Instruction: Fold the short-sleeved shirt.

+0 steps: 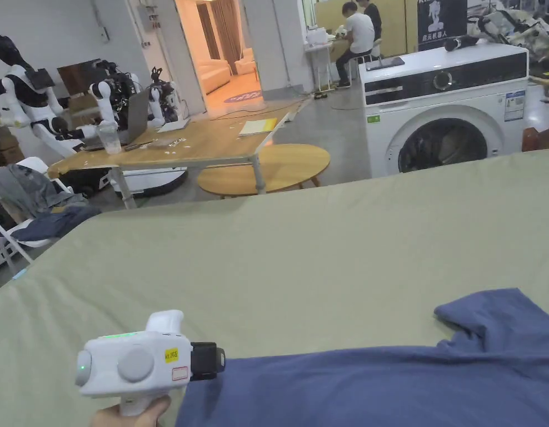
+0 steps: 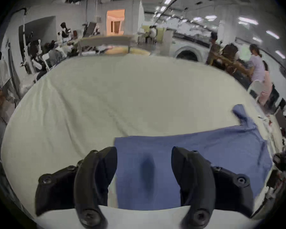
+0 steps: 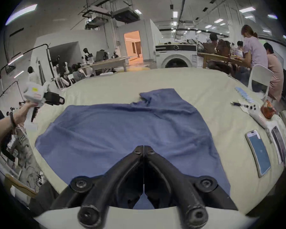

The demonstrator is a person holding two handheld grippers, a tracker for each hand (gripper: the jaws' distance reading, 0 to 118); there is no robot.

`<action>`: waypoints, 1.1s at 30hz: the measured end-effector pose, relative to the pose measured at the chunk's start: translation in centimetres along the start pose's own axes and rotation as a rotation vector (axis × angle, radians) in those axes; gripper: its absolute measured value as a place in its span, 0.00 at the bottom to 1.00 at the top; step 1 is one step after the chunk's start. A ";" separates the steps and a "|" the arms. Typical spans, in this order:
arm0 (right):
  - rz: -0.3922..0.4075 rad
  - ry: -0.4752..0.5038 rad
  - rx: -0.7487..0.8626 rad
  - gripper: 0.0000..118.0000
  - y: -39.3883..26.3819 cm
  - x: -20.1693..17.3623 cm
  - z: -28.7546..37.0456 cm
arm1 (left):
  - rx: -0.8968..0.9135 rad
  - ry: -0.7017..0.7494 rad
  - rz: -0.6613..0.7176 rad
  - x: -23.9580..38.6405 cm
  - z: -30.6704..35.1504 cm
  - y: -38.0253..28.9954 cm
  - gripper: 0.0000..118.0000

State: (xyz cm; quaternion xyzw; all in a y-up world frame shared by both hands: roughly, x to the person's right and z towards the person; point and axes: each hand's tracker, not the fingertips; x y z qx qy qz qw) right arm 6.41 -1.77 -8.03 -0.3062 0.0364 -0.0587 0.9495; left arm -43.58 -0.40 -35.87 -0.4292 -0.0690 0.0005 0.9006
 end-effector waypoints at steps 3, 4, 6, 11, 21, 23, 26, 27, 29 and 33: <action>-0.006 -0.049 -0.041 0.00 -0.1 2.0 0.4 | -0.093 0.042 0.041 -0.6 -4.2 0.8 0.14; -0.006 -0.066 -0.049 0.00 -0.1 2.8 0.4 | -0.123 0.021 0.031 -0.6 -5.0 0.8 0.14; -0.009 -0.094 -0.062 0.00 0.3 4.1 0.3 | -0.102 0.036 0.040 0.0 -5.4 0.5 0.09; -0.010 -0.089 -0.071 0.00 5.6 6.5 -3.2 | -0.127 0.053 -0.035 1.4 -5.3 0.9 0.00; -0.020 -0.229 -0.490 0.43 14.7 11.1 -20.2 | -0.161 0.055 -0.030 2.6 -4.5 0.3 0.00; -0.015 -0.218 -0.540 0.41 13.7 11.1 -21.4 | -0.150 0.052 -0.025 2.4 -4.3 0.0 0.00; 0.019 -0.243 -0.466 0.05 13.5 9.6 -20.2 | -0.149 0.061 -0.052 2.3 -4.6 0.2 0.00; 0.040 -0.228 -0.462 0.00 13.4 9.2 -20.0 | -0.150 0.064 -0.056 2.5 -4.5 0.1 0.00; 0.050 -0.242 -0.460 0.00 13.2 8.0 -19.8 | -0.075 0.081 -0.057 2.7 -3.8 -0.6 0.00; -0.011 -0.202 -0.309 0.00 14.1 8.3 -15.4 | 0.069 -0.021 0.033 1.5 1.1 -1.9 0.00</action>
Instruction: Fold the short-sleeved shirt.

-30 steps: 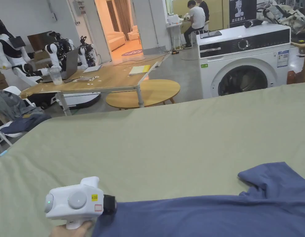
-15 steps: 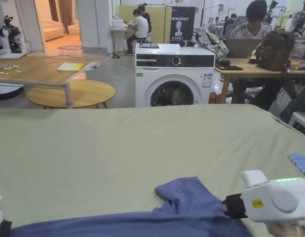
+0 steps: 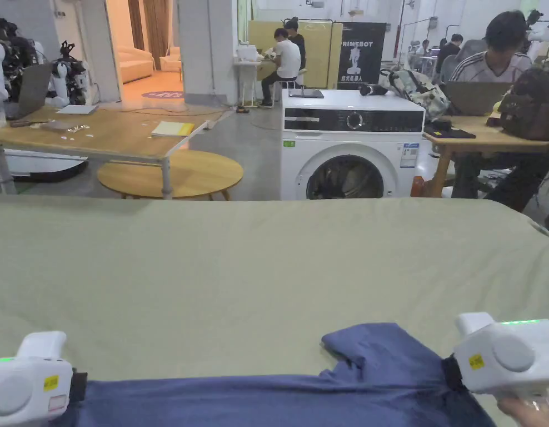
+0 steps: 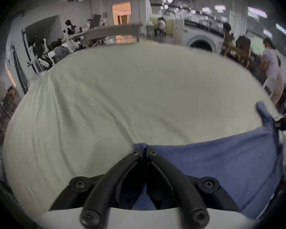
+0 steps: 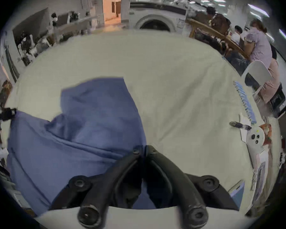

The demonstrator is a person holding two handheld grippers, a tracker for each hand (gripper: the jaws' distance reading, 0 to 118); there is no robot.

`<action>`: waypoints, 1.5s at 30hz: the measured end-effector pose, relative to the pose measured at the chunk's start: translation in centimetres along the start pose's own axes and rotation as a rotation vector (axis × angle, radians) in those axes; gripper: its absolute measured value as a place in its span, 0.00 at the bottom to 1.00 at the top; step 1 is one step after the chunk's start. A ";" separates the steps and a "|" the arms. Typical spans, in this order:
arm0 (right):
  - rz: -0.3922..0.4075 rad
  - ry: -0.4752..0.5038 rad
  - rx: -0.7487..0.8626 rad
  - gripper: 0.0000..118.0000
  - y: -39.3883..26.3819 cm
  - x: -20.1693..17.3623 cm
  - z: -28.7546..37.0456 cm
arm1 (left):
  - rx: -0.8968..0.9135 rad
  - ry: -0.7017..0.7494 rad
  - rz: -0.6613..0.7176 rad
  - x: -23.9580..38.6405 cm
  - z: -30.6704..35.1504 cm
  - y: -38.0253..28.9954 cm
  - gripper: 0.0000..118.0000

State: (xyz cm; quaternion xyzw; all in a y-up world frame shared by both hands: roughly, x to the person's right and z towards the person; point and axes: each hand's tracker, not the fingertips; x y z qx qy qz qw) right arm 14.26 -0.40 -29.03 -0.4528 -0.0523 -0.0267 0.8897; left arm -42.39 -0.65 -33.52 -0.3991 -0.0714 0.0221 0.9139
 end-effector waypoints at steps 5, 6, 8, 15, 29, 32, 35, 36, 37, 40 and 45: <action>-0.019 0.076 0.160 0.00 -4.6 1.7 9.1 | 0.134 -0.078 -0.107 -2.1 9.1 -2.8 0.00; -0.017 0.075 0.175 0.00 -6.2 1.9 10.8 | 0.138 -0.080 -0.108 -2.6 11.1 -3.9 0.00; -0.002 0.046 0.209 0.00 -9.5 1.8 13.6 | 0.160 -0.116 -0.103 -3.6 14.6 -6.5 0.00; -0.018 0.026 0.191 0.00 -21.0 0.4 18.3 | 0.106 -0.153 -0.055 -5.0 19.7 -15.0 0.00; -0.017 -0.023 0.293 0.58 -24.6 -0.8 18.0 | 0.155 -0.203 0.033 -5.1 20.2 -19.1 0.60; -0.032 0.039 0.408 0.58 -22.5 -2.7 20.1 | 0.283 -0.230 -0.011 -3.5 21.8 -17.0 0.60; -0.032 0.129 0.462 0.58 -19.7 -5.9 21.0 | 0.374 -0.186 -0.069 0.2 23.3 -15.2 0.60; -0.030 0.171 0.459 0.58 -19.1 -6.3 20.4 | 0.402 -0.184 -0.073 1.2 23.4 -14.8 0.60; -0.032 0.206 0.451 0.57 -18.2 -7.4 20.2 | 0.428 -0.180 -0.070 1.5 23.3 -14.9 0.60; -0.009 0.203 0.447 0.19 -17.0 -10.2 19.1 | 0.441 -0.184 -0.060 3.6 23.3 -14.2 0.54; 0.034 0.214 0.417 0.00 -17.1 -12.9 17.6 | 0.442 -0.161 -0.075 5.1 23.2 -14.5 0.00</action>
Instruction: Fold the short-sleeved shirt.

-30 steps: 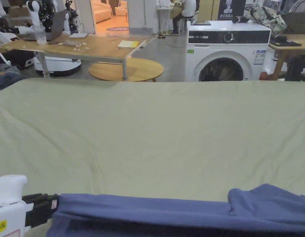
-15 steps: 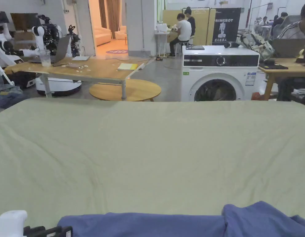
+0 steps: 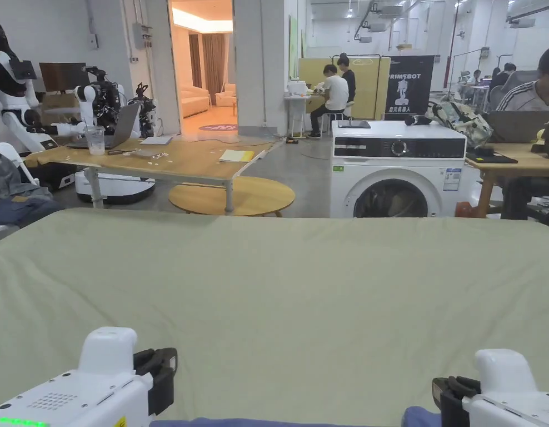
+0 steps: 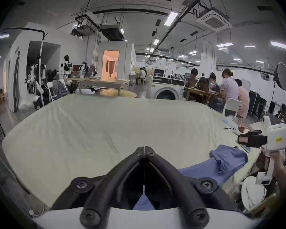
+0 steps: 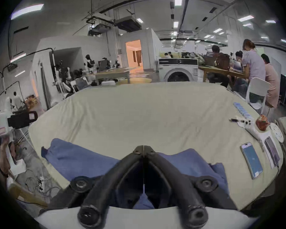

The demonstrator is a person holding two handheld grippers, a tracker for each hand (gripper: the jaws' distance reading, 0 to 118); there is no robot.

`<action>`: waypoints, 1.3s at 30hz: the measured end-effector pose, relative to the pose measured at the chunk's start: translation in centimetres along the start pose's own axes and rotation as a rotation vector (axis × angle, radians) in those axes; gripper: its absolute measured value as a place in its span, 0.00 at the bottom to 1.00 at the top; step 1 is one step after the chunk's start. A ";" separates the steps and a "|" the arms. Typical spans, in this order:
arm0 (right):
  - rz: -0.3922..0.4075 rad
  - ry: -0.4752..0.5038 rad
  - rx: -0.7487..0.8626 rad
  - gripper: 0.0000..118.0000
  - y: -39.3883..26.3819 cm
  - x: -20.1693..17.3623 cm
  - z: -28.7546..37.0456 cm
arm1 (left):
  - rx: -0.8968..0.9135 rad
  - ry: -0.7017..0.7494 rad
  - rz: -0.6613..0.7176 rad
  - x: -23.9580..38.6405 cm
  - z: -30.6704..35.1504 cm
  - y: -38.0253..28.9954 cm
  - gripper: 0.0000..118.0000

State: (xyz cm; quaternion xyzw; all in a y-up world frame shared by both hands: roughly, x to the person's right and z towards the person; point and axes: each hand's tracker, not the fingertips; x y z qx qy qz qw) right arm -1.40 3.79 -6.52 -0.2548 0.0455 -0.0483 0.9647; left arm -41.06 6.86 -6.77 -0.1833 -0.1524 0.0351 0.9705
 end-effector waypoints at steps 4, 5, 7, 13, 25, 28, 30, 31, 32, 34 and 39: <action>0.014 0.008 -0.008 0.00 -0.4 -0.4 -0.3 | -0.061 -0.049 0.073 -2.0 0.2 0.2 0.00; 0.011 0.014 -0.008 0.00 -0.5 -0.2 -0.2 | -0.072 -0.078 0.141 -3.2 0.4 0.2 0.00; 0.008 0.037 -0.004 0.00 -0.6 0.3 0.5 | -0.140 -0.099 0.224 -6.7 0.7 0.0 0.41; -0.065 0.033 -0.051 0.00 -1.9 2.4 1.0 | -0.220 -0.166 0.606 -16.7 0.0 -3.6 0.83; -0.110 0.003 -0.110 0.00 -3.2 3.3 1.9 | -0.298 -0.344 1.038 -20.8 -7.5 -11.2 0.51; -0.134 0.006 -0.119 0.00 -3.2 3.7 1.7 | -0.343 -0.321 1.042 -20.1 -9.1 -11.9 0.10; -0.128 -0.007 -0.129 0.00 -3.3 3.7 1.6 | -0.331 -0.307 1.061 -20.3 -8.8 -11.6 0.04; -0.127 -0.008 -0.132 0.00 -3.3 3.7 1.7 | -0.316 -0.301 1.068 -20.5 -8.4 -11.1 0.03; -0.129 -0.005 -0.136 0.00 -3.3 3.8 1.6 | -0.283 -0.268 1.064 -20.0 -7.3 -10.4 0.03; -0.143 0.000 -0.142 0.00 -3.4 4.0 1.5 | -0.209 -0.267 1.053 -20.6 -5.9 -8.8 0.03; -0.167 0.034 -0.138 0.00 -3.8 4.2 1.4 | -0.137 -0.170 0.975 -22.3 -3.1 -3.4 0.03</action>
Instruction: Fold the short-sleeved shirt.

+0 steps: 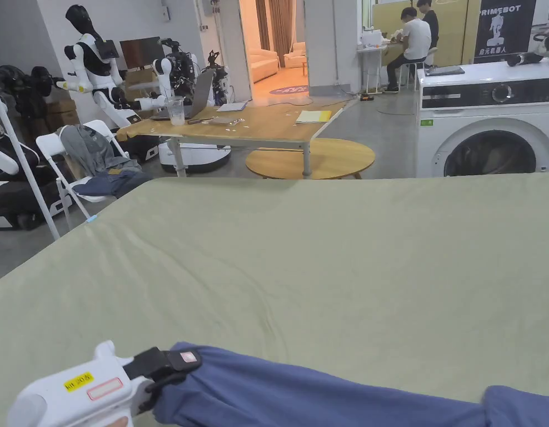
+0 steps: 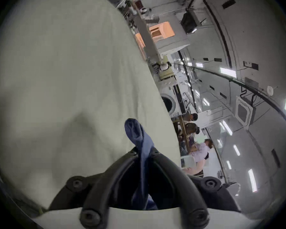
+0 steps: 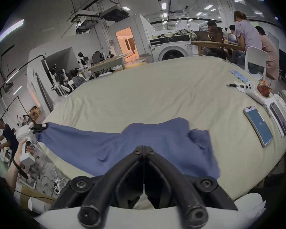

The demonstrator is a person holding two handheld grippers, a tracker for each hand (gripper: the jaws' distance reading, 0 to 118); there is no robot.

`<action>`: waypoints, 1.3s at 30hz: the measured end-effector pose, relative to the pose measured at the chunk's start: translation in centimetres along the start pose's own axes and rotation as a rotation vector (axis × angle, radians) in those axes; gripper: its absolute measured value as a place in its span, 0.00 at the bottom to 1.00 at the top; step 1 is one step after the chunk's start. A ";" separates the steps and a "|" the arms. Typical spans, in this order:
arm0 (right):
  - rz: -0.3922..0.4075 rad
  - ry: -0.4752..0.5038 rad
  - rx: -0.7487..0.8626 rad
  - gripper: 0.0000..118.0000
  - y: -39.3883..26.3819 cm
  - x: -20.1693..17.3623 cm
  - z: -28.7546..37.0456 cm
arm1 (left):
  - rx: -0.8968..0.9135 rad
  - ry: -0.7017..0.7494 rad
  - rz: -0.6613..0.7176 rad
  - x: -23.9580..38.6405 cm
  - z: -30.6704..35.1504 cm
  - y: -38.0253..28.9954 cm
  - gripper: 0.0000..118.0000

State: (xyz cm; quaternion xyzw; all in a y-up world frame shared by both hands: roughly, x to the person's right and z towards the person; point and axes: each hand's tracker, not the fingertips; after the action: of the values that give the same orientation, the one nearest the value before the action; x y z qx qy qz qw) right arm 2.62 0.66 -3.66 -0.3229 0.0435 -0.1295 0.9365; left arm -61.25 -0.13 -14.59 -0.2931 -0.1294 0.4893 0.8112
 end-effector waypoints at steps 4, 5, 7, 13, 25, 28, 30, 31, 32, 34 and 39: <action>-0.015 0.032 0.002 0.00 -0.3 -0.1 -0.2 | 0.037 0.058 -0.105 5.4 0.1 -0.8 0.02; -0.018 0.040 0.002 0.00 -0.3 -0.1 -0.2 | -0.005 0.050 -0.153 6.9 -0.4 -1.7 0.03; -0.009 0.050 0.000 0.00 -0.3 -0.4 -0.1 | -0.083 0.092 -0.285 10.3 -3.0 -4.8 0.03; 0.006 0.062 0.012 0.00 -0.4 -0.1 1.6 | -0.357 0.115 -0.489 14.2 -12.7 -14.8 0.03; -0.040 -0.006 0.013 0.00 -1.7 4.0 4.2 | -0.484 -0.090 -0.631 17.5 -17.5 -21.6 0.52; -0.065 -0.007 0.021 0.00 -2.0 4.6 4.4 | -0.400 -0.093 -0.599 16.4 -16.1 -20.5 0.31; -0.079 -0.005 0.019 0.00 -2.2 4.8 4.3 | -0.421 -0.036 -0.595 15.5 -16.7 -20.7 0.02; -0.085 -0.003 0.015 0.00 -2.3 4.8 4.1 | -0.447 0.005 -0.593 14.8 -17.5 -21.4 0.02; -0.087 -0.001 0.012 0.00 -2.3 4.7 4.1 | -0.474 0.026 -0.596 14.1 -18.1 -22.0 0.02; -0.087 0.004 0.006 0.00 -2.5 4.5 4.1 | -0.574 0.081 -0.583 12.5 -20.2 -23.9 0.02; -0.066 0.013 -0.001 0.00 -2.4 3.8 4.2 | -0.551 0.028 -0.549 11.9 -20.2 -25.0 0.02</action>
State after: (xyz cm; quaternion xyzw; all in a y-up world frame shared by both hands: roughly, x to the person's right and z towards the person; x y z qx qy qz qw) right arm 6.41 0.33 1.15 -0.3240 0.0389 -0.1624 0.9312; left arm -27.40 -5.54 -16.53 -0.4609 -0.3187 0.1969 0.8045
